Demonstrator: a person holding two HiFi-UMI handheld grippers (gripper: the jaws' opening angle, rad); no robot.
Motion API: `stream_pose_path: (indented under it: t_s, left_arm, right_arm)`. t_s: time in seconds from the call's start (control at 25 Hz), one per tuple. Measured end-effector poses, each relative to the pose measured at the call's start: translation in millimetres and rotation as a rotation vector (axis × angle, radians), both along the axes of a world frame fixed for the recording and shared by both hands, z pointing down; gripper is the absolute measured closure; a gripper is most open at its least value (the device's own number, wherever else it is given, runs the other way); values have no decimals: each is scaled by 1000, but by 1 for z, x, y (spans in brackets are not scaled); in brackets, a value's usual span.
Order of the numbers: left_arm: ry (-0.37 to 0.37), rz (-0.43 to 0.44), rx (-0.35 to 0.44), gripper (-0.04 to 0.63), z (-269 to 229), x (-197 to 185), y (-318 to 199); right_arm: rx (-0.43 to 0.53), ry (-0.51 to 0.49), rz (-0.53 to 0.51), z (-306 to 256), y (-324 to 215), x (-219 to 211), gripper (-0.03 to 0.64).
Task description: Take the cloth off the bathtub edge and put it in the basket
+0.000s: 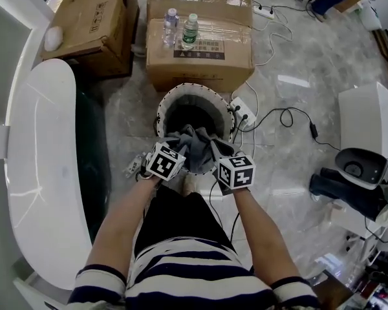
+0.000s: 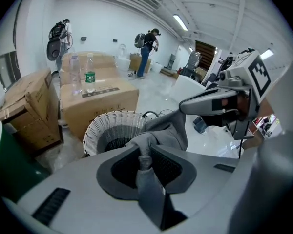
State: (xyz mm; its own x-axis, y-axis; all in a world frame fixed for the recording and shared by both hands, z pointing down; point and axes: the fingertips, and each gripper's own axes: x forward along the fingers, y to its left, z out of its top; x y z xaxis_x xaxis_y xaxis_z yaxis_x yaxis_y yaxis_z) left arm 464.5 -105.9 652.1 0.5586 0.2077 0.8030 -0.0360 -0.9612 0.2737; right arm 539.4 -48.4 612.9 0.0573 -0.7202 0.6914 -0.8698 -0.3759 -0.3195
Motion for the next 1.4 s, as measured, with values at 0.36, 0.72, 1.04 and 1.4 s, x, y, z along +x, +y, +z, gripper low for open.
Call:
stream_pose_path:
  t_s: [0.36,0.72,1.04,1.4]
  left_arm:
    - [-107,-50,178,517,34,-9,-24]
    - [-78,-148,66,558,16,-16,-20]
    - [-17,-270,-35,569,-2,-28,-15]
    - [68,-414,-118,569,-41,-58,-15]
  right_arm:
    - [-69,14,63,29,8,10,588]
    - [-95,-1,53,29,11,-5,588]
    - [-102,-24,95,25,19,-16,588]
    - [-94,-62,155,16,34,-34,591]
